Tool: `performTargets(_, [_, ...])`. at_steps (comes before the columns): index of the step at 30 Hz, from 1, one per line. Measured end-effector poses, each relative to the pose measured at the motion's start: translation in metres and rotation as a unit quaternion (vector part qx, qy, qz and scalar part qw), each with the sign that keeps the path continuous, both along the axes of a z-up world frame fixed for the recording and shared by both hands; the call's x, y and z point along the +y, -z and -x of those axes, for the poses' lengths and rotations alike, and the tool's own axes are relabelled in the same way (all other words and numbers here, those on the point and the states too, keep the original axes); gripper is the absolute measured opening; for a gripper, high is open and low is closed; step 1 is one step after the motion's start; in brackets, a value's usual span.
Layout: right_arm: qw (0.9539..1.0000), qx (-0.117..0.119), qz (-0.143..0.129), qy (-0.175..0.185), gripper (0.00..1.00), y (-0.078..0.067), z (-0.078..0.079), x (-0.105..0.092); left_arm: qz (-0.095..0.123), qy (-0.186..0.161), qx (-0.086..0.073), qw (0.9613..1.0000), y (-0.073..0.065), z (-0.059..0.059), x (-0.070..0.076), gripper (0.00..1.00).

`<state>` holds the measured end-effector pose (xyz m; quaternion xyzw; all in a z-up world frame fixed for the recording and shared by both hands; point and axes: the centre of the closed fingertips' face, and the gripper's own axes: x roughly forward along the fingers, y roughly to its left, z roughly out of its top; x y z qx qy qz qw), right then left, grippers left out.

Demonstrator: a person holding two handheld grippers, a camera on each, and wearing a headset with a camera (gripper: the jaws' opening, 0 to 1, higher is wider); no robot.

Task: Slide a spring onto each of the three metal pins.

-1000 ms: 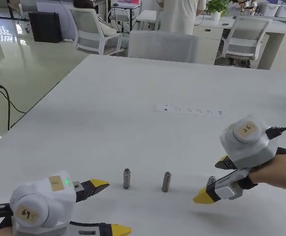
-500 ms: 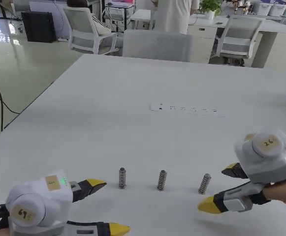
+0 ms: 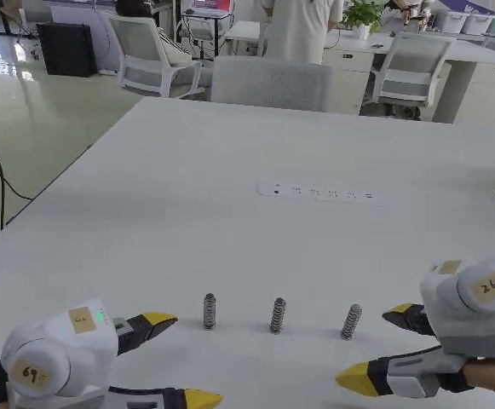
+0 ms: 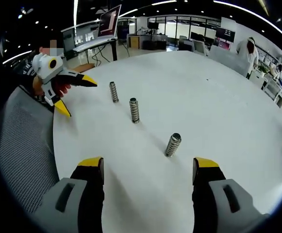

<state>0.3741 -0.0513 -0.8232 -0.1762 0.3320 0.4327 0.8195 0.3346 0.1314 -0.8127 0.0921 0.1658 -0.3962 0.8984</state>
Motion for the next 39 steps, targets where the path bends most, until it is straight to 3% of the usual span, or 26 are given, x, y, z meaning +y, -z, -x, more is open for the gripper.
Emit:
performTargets(9, [0.9988, -0.028, -0.039, -0.014, 0.75, -0.006, 0.008, 0.003, 0.016, -0.014, 0.008, 0.9997, 0.001, 0.0, 0.004, 0.66])
performTargets(23, [0.9973, -0.029, -0.067, -0.004, 0.83, -0.003, 0.011, 0.005, 0.026, -0.027, 0.015, 0.9992, 0.005, -0.001, 0.007, 0.7])
performTargets(39, [0.997, -0.022, -0.074, 0.0, 0.86, 0.0, 0.015, 0.007, 0.032, -0.038, 0.017, 0.9986, 0.005, 0.0, 0.009, 0.74])
